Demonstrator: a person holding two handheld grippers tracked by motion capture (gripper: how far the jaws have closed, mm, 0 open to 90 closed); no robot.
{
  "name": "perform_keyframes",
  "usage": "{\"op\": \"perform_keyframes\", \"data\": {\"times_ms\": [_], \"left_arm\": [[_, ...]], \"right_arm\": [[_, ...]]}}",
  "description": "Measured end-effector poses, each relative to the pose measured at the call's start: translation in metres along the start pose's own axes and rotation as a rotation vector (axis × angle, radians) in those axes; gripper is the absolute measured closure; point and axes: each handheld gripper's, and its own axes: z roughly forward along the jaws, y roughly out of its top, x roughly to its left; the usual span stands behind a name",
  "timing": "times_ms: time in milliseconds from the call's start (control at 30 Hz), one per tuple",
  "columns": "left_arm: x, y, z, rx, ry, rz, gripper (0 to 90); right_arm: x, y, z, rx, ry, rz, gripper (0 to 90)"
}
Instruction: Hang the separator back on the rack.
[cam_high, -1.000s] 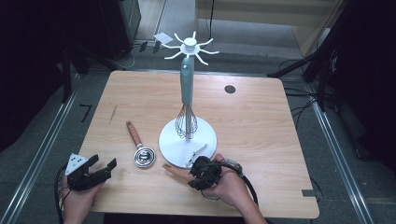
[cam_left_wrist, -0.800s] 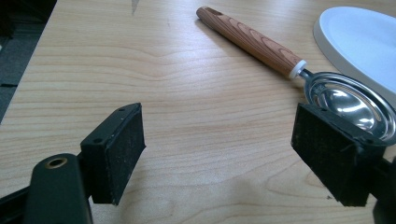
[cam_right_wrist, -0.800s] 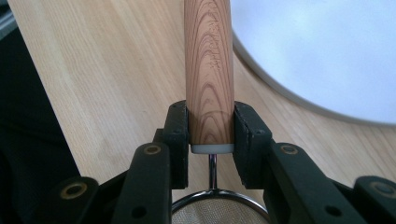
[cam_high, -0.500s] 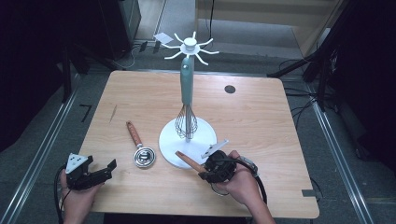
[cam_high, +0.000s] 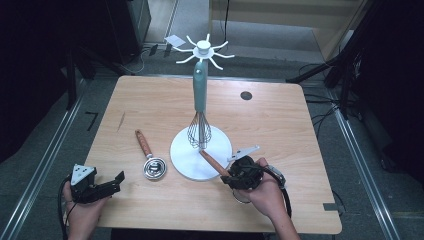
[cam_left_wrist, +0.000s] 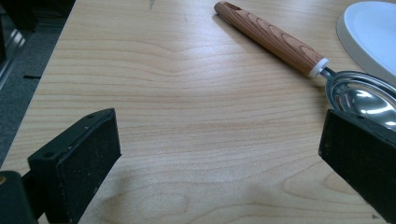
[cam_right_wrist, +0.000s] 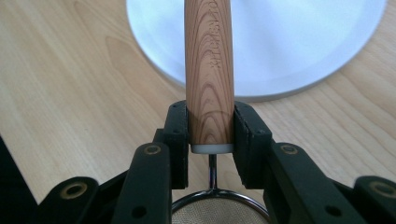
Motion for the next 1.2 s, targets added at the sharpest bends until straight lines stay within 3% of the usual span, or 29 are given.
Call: {"op": "perform_keyframes", "data": {"times_ms": [267,467,800,967,1200], "left_arm": [[0.000,0.000,0.000,0.001,0.002,0.002,0.0],[-0.001,0.000,0.000,0.000,0.006,0.005,0.0],[-0.001,0.000,0.000,-0.001,0.006,0.006,0.0],[-0.001,0.000,0.000,-0.001,0.005,0.008,0.0],[-0.001,0.000,0.000,-0.001,0.003,0.011,0.0]], "right_arm": [[-0.008,-0.002,-0.006,-0.040,-0.032,0.040,70.8],[-0.014,-0.004,-0.014,-0.100,-0.056,0.063,70.8],[-0.018,-0.006,-0.022,-0.203,-0.139,0.106,70.8],[-0.020,-0.007,-0.027,-0.250,-0.152,0.137,70.8],[-0.019,-0.008,-0.033,-0.322,-0.179,0.141,70.8]]}}
